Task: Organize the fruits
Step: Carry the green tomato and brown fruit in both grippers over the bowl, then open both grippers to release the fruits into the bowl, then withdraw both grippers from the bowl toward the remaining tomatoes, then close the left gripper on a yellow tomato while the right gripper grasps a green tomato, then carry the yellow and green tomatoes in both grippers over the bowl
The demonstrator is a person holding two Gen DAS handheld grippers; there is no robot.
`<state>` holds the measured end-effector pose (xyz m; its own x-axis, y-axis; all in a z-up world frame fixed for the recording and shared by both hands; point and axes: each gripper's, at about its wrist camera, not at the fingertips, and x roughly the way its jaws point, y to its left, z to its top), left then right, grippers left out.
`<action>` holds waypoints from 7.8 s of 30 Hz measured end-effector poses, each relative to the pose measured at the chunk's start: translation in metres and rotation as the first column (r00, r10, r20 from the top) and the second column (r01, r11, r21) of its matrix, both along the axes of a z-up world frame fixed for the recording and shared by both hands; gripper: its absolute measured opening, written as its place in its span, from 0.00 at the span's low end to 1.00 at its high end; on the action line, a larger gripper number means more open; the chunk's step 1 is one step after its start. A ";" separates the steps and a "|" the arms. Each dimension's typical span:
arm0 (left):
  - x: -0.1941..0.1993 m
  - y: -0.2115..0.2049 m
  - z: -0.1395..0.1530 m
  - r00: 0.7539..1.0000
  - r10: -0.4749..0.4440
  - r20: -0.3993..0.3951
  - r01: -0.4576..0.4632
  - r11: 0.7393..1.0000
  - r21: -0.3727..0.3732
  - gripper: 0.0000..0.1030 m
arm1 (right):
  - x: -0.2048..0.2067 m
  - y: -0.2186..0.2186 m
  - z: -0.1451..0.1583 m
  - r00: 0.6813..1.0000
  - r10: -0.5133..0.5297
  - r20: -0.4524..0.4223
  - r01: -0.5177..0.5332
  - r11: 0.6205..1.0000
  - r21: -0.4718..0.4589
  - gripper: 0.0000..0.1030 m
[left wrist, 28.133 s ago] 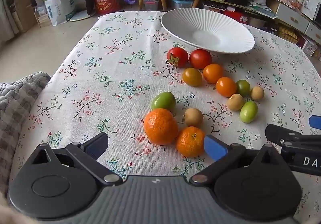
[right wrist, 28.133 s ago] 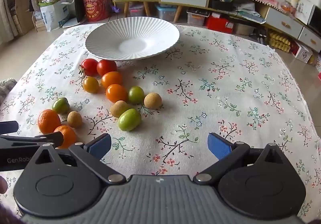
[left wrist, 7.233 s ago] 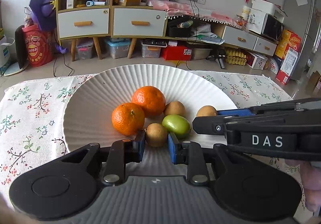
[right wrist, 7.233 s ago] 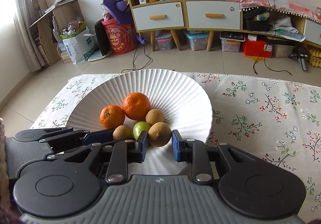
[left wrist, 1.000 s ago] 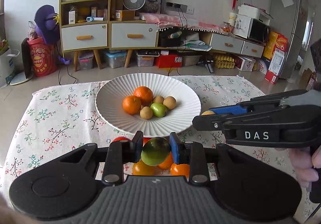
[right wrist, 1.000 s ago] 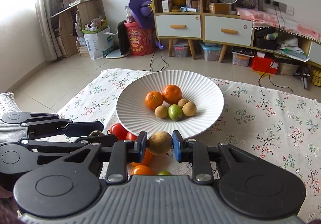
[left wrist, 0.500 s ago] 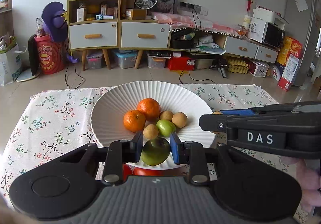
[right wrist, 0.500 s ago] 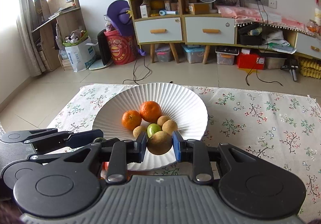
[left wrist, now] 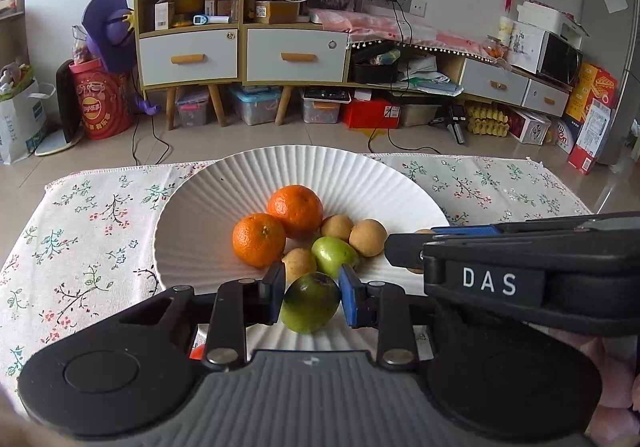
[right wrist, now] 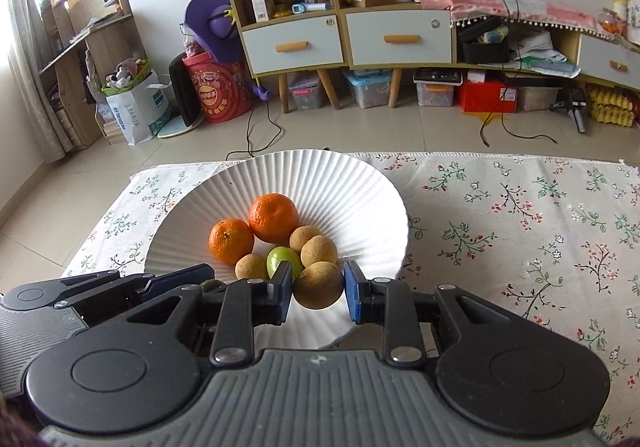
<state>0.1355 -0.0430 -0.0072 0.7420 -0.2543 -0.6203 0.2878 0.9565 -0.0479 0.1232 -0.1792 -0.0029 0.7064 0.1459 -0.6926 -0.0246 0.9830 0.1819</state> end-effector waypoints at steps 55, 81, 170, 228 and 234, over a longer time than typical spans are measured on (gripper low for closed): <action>-0.029 0.012 0.016 0.999 0.020 -0.028 -0.018 0.996 0.093 0.96 | -0.037 -0.018 0.019 0.998 0.029 0.057 -0.029 1.000 -0.007 0.99; -0.069 0.052 0.003 0.997 0.001 -0.072 0.007 0.994 0.109 0.96 | -0.080 -0.009 0.003 0.985 0.171 0.003 -0.170 0.982 -0.088 0.99; -0.049 0.042 -0.029 0.994 -0.090 -0.068 0.093 0.995 0.043 0.28 | -0.066 0.037 -0.025 0.940 0.332 -0.079 -0.341 0.903 -0.259 0.24; 0.002 0.025 0.012 0.993 0.029 -0.112 -0.039 0.995 -0.088 0.27 | 0.000 0.002 0.016 0.998 0.052 0.039 -0.048 0.995 -0.086 0.24; 0.009 0.019 0.006 0.994 0.047 -0.098 -0.048 0.999 -0.016 0.28 | 0.011 0.003 0.007 0.998 0.049 0.027 -0.045 0.990 -0.135 0.24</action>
